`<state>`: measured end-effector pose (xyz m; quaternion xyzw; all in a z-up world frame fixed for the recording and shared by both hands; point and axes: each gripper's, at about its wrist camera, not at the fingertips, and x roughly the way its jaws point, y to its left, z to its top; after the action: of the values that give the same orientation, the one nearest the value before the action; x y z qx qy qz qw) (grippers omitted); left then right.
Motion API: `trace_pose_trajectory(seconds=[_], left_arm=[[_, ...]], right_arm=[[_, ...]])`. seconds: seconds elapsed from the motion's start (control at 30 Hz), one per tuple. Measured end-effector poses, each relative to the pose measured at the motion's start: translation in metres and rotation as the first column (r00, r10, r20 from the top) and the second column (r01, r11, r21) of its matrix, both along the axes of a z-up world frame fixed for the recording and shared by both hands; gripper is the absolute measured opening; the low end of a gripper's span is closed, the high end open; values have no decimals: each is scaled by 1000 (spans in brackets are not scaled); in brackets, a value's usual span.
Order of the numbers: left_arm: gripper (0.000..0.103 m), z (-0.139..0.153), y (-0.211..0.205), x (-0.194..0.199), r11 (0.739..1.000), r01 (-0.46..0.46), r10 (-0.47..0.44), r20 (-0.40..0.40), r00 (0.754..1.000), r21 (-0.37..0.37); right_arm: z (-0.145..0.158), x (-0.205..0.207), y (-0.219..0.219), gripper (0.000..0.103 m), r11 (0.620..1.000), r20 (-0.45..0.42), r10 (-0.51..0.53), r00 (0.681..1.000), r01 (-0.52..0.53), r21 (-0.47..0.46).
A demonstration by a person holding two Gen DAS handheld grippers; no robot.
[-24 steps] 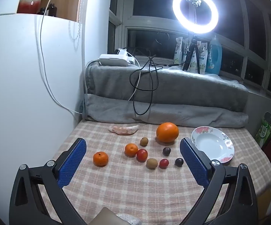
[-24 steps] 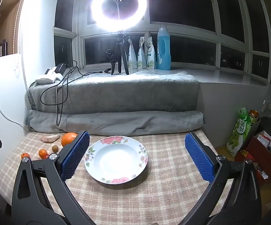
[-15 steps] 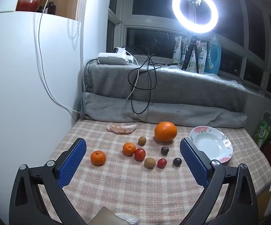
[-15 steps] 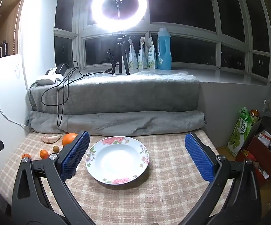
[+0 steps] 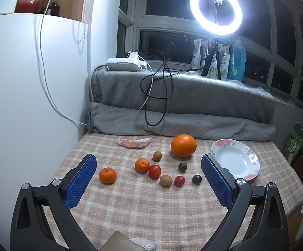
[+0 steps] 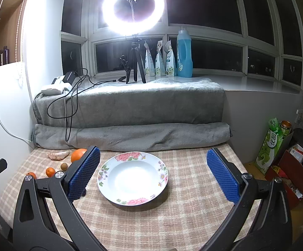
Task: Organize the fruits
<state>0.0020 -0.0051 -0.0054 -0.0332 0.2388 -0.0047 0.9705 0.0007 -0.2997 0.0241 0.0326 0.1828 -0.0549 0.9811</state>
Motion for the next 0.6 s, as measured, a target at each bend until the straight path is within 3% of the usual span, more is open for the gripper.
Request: trace_pose_trajectory(seconds=[0.6], left_arm=[[100,1,0,1,1000,-2,2,-2,1000,-1]], right_arm=[[-1,0,1,103,1000,2,5,1000,-5,2]])
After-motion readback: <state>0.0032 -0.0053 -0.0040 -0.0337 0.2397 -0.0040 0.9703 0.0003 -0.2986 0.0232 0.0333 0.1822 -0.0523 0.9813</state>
